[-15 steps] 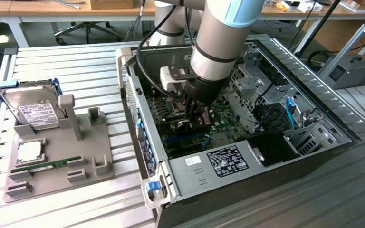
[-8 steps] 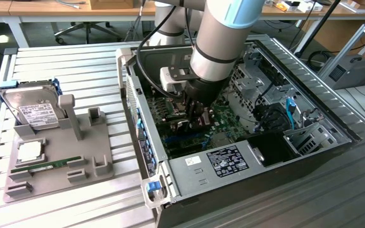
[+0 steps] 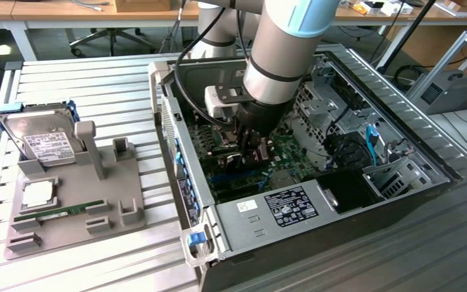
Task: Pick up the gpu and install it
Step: 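Insert the gpu into the slot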
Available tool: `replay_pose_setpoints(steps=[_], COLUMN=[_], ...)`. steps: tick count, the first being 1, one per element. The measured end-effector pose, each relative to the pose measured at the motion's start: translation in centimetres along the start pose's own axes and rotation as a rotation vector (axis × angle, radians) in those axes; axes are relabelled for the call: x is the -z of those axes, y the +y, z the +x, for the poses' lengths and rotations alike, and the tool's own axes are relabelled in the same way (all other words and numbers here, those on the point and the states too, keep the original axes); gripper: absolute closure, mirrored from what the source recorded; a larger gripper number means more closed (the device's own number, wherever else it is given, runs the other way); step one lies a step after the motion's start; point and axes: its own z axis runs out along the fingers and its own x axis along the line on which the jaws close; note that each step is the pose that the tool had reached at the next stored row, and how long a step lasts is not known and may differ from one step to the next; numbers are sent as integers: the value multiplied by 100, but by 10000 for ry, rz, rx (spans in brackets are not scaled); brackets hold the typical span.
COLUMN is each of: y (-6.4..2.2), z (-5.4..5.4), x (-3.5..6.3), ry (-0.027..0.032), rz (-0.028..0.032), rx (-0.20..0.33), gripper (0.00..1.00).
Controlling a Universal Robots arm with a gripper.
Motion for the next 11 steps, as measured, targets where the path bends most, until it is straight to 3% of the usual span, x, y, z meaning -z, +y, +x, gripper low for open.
replay_pose_setpoints(steps=[11], y=[0], z=[0], x=[0], ry=[25], rz=[8], rx=[-102], gripper=[73])
